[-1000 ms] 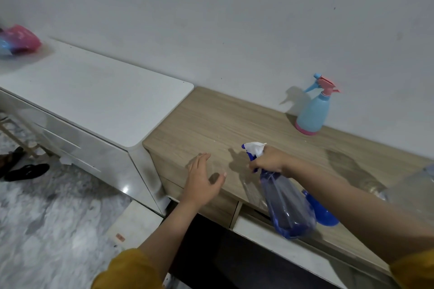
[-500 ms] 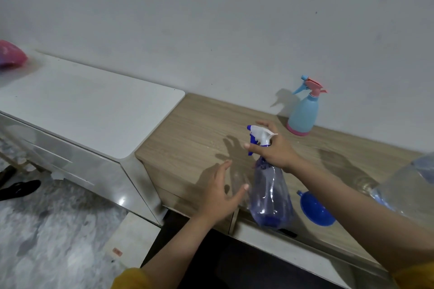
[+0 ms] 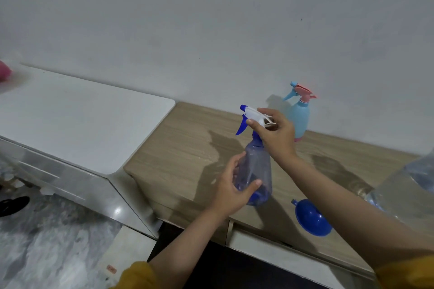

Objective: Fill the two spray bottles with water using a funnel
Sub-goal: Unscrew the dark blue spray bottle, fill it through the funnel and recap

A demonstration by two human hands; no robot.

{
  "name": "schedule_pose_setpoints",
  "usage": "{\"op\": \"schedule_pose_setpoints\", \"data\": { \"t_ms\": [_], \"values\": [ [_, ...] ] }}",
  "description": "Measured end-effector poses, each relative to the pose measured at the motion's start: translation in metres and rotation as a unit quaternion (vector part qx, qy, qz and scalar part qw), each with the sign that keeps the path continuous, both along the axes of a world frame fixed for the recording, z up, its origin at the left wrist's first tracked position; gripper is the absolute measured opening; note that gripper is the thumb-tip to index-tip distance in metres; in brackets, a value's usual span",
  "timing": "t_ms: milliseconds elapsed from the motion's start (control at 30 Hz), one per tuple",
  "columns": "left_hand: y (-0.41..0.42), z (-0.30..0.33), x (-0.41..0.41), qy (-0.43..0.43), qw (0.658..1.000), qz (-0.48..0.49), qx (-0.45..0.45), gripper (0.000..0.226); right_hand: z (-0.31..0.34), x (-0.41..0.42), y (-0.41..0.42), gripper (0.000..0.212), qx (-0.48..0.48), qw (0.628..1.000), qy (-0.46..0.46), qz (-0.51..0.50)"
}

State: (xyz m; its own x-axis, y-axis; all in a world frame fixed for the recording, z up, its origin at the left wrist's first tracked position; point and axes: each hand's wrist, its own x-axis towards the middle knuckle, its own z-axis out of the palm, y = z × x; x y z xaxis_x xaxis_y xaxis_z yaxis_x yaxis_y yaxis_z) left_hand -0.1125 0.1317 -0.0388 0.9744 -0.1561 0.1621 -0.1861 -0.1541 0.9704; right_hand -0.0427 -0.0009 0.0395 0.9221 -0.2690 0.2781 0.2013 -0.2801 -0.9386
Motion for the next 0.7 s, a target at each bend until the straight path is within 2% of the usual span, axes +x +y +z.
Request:
{"op": "schedule_pose_setpoints", "data": {
  "t_ms": [67,233,400,700],
  "values": [
    [0.0,0.0,0.014,0.001,1.0,0.004,0.01,0.066,0.004,0.012,-0.008,0.023,-0.049,0.999,0.005,0.001],
    [-0.009,0.002,0.07,-0.011,0.998,0.034,0.049,0.069,0.026,0.045,-0.03,0.022,-0.154,0.987,0.004,0.033],
    [-0.022,0.015,0.132,-0.039,0.993,0.03,0.109,0.065,0.044,0.088,-0.046,0.022,-0.183,0.983,-0.009,0.018],
    [-0.049,0.009,0.202,-0.053,0.985,0.047,0.161,0.062,0.045,0.15,-0.061,0.02,-0.274,0.961,-0.016,0.01]
  ]
}}
